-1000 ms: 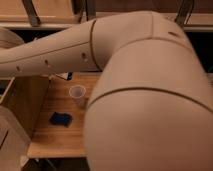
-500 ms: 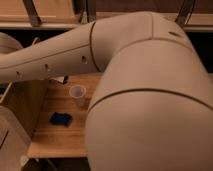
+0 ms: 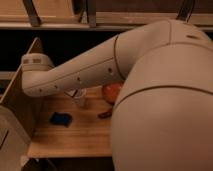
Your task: Place the eraser in the ceramic cup
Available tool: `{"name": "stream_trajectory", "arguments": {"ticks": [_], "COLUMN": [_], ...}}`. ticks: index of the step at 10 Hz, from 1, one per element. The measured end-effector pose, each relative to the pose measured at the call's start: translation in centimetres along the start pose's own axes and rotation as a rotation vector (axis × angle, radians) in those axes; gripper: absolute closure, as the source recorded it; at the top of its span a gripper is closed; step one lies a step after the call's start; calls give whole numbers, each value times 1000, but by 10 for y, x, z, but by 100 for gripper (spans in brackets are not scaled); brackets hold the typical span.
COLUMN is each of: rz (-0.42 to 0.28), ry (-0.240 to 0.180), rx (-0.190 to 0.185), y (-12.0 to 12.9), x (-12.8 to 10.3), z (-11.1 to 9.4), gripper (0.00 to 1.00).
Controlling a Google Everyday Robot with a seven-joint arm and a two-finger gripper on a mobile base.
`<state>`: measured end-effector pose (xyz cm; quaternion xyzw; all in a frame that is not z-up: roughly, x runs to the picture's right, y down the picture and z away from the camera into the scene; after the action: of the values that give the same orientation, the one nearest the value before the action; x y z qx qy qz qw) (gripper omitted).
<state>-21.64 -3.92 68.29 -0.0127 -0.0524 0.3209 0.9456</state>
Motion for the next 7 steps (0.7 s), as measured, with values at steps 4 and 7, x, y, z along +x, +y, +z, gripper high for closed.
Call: {"name": "stream_trajectory", "arguments": {"ticks": [4, 7], "rz": [-36, -53], "ry": [-137, -286], "rx": [-9, -96], "y": [-23, -12], "x": [-5, -26], "z": [35, 58], "gripper": [87, 87]}}
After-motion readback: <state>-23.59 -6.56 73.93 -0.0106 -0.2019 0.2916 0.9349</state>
